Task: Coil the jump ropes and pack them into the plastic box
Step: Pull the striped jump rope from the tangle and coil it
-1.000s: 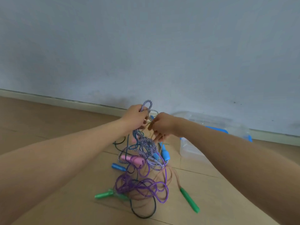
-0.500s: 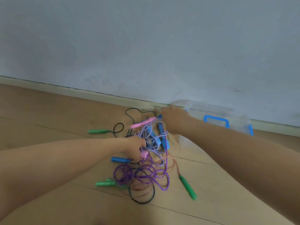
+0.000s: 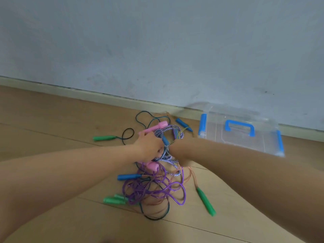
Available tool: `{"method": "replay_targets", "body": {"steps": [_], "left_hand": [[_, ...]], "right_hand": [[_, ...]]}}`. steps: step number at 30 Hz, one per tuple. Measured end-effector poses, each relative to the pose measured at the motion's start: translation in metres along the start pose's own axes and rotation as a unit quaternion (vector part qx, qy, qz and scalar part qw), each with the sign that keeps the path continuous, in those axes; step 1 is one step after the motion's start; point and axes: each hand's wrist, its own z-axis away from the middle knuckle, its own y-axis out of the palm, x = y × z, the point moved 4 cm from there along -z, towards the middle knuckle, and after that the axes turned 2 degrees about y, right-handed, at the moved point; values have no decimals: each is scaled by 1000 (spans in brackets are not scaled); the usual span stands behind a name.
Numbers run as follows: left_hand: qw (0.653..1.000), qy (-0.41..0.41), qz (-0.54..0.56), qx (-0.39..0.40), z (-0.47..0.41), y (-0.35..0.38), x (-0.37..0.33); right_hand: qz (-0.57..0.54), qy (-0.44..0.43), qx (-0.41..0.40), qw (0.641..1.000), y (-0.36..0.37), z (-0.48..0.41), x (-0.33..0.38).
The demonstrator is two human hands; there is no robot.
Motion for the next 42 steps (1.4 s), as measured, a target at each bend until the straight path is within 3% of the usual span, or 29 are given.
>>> {"method": "replay_targets", "body": {"steps": [2, 5, 7, 9, 11, 12, 14, 16, 19, 22, 24, 26, 27, 29, 30, 32, 34, 36, 39, 41, 42], "left_hand": [[977, -40, 189, -92, -6, -13, 11], [891, -78, 360, -267, -8, -47, 18], [836, -100, 422, -336, -9, -72, 18], [787, -126, 468, -383, -9, -95, 21], [719, -146, 549, -401, -10, -110, 30], [673, -152, 608, -393, -10, -116, 34], [601, -174, 686, -371, -12, -125, 41], [583, -195, 716, -331, -13, -126, 42], [613, -170, 751, -178, -7, -108, 19], [742, -20, 670, -24, 2, -91, -14], [804, 43, 592, 43, 9, -86, -33], [878, 50, 470, 72, 11, -76, -41], [909, 33, 411, 68, 11, -69, -40], [925, -18, 375, 56, 8, -58, -33], [920, -36, 388, 37, 7, -57, -29], [893, -77, 442, -27, 5, -63, -20], [862, -120, 480, -111, 8, -76, -10], [833, -137, 506, -176, 5, -87, 0], [781, -174, 547, -246, 2, -109, 9], [758, -191, 560, -275, 1, -127, 10], [726, -204, 595, -278, 2, -137, 9]], "right_hand": [[-1, 4, 4, 1000, -3, -2, 2], [-45, 20, -11, 999, -14, -6, -2], [-194, 19, -51, 980, -21, -13, -10], [-415, -18, -101, 904, -30, -12, -19], [-559, -28, -142, 817, -32, -10, -29], [-602, -14, -162, 782, -34, -8, -35], [-631, 37, -195, 750, -37, -6, -45], [-660, 68, -233, 711, -40, -2, -51], [-664, 128, -326, 660, -52, 11, -69], [-659, 147, -413, 611, -69, 33, -86], [-718, 109, -440, 528, -80, 47, -94], [-769, 88, -459, 436, -89, 65, -103], [-764, 95, -480, 420, -93, 75, -108], [-701, 132, -541, 446, -100, 86, -122], [-647, 143, -575, 481, -103, 91, -128], [-524, 177, -590, 588, -105, 95, -137], [-432, 219, -514, 708, -95, 88, -140], [-380, 230, -404, 799, -78, 77, -134], [-306, 173, -283, 892, -62, 55, -109], [-255, 119, -238, 930, -60, 45, -89], [-242, 105, -218, 940, -59, 42, -79]]}}
